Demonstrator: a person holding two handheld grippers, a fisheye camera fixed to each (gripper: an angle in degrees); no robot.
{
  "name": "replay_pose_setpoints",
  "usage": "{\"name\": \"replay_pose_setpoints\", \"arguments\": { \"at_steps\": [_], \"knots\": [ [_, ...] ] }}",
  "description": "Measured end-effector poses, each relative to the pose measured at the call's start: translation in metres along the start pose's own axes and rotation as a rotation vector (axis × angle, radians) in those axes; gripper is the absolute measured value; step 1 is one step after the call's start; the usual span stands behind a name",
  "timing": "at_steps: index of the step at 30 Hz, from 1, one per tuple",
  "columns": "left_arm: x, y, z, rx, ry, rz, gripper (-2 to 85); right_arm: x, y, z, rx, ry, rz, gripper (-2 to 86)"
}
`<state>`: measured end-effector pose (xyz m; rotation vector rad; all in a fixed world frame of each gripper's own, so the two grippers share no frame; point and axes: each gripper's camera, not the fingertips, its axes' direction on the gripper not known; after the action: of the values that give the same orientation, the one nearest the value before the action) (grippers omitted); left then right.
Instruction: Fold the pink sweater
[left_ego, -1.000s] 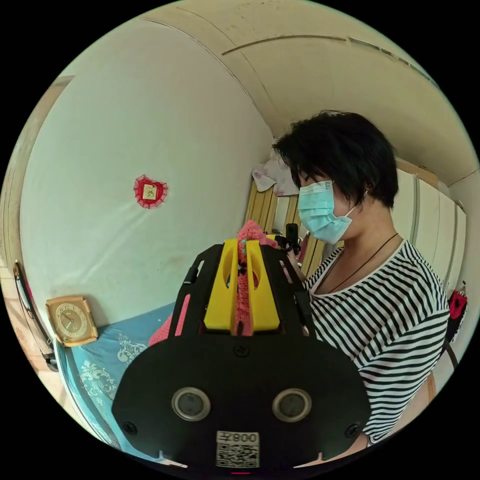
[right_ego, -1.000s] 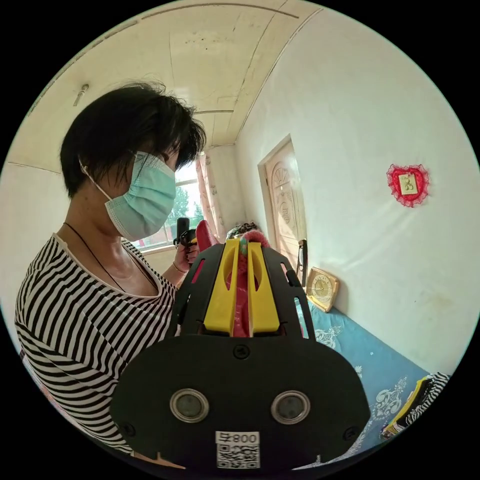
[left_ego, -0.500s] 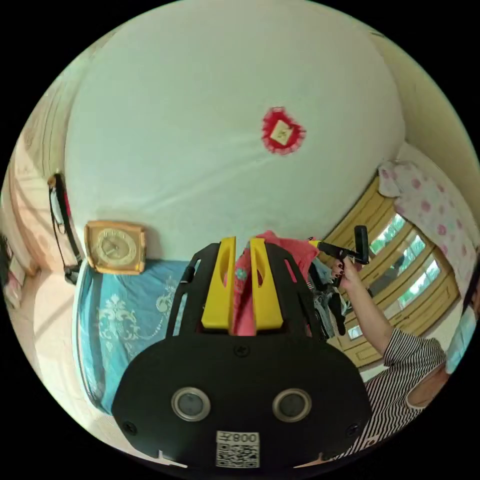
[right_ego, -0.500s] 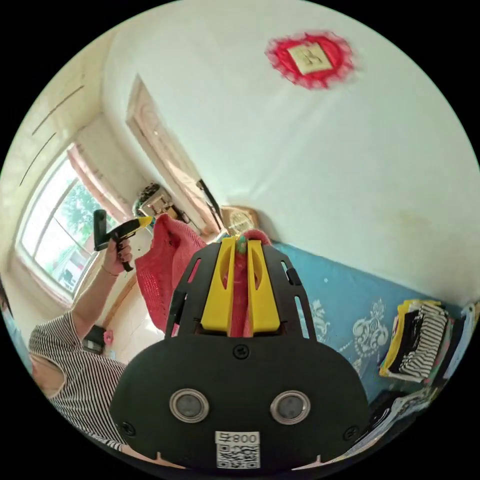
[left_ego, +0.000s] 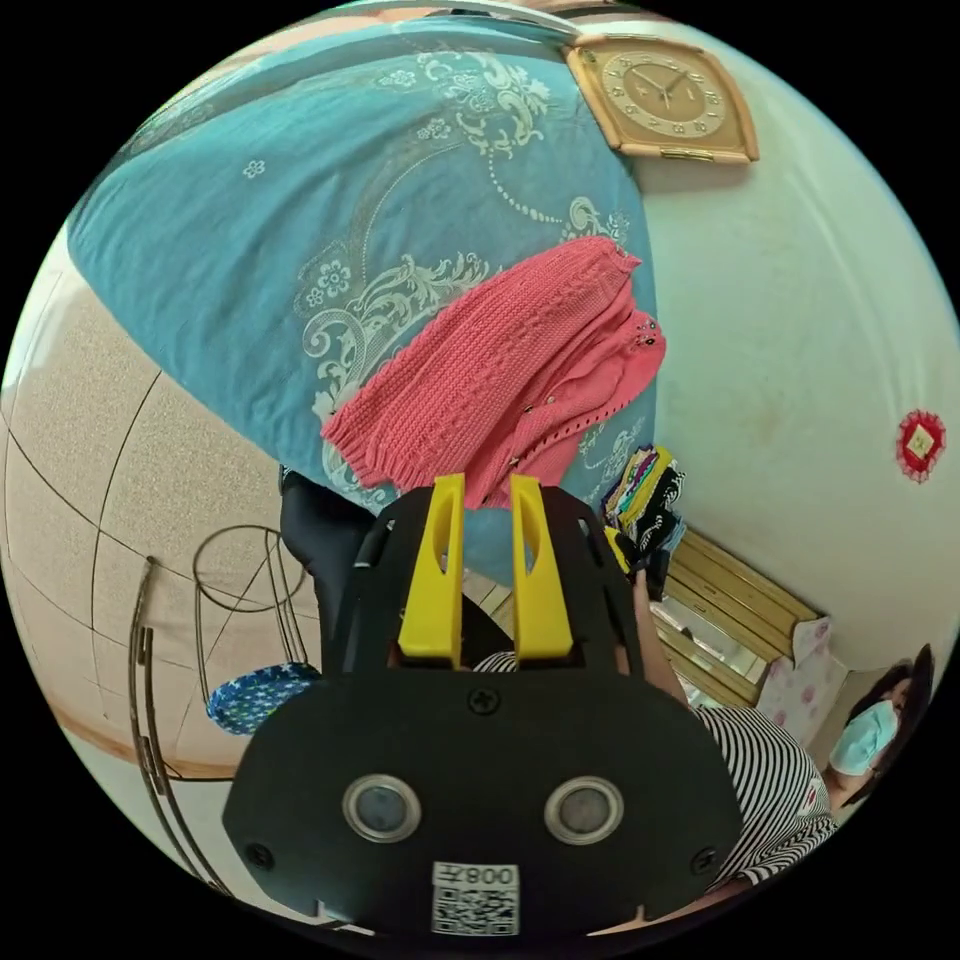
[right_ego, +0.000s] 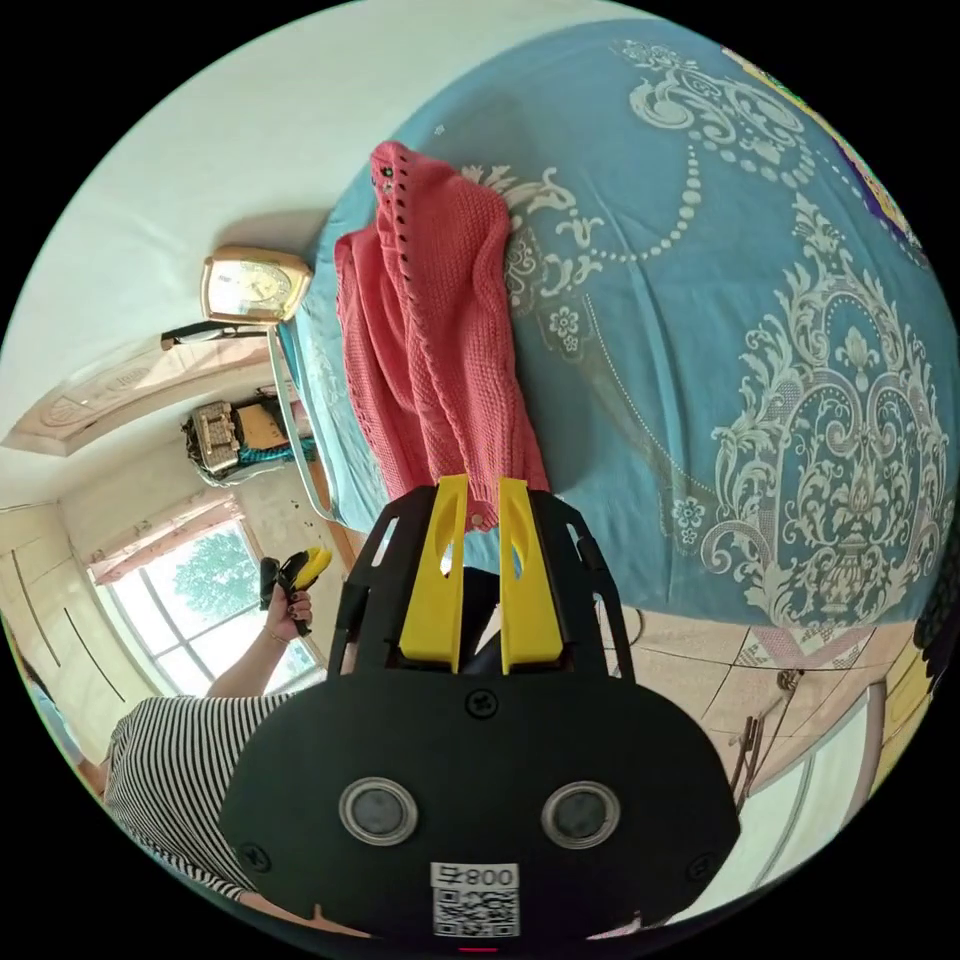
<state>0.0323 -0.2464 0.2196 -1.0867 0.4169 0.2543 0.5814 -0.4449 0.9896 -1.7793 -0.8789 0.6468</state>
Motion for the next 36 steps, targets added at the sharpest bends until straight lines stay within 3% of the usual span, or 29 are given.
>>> {"name": "replay_pose_setpoints", "arguments": {
  "at_steps": [9,18,22,28,33,36],
  "knots": [
    [-0.014,-0.116,0.075,-0.154,-0.215,0.21,8.4,-0.041,-0.096,0.037,-0.119,0.186,-0.143,7.2],
    [-0.118,-0.174,0.109,-0.21,-0.348,0.161,7.0,-0.022,-0.139,0.043,-0.137,0.217,-0.117,8.0],
    [-0.154,-0.174,0.112,-0.22,-0.329,0.174,4.0,-0.017,-0.145,0.055,-0.14,0.272,-0.116,8.2],
    [-0.181,-0.136,0.085,-0.239,-0.145,0.277,2.5,-0.009,-0.161,0.072,-0.167,0.413,-0.116,5.6],
    [-0.216,-0.121,0.053,-0.113,-0.317,0.262,4.5,-0.016,-0.165,0.073,-0.195,0.516,-0.174,5.6],
    [-0.244,-0.128,0.078,-0.18,-0.339,0.229,5.1,-0.014,-0.161,0.069,-0.185,0.54,-0.187,5.8]
  ]
}}
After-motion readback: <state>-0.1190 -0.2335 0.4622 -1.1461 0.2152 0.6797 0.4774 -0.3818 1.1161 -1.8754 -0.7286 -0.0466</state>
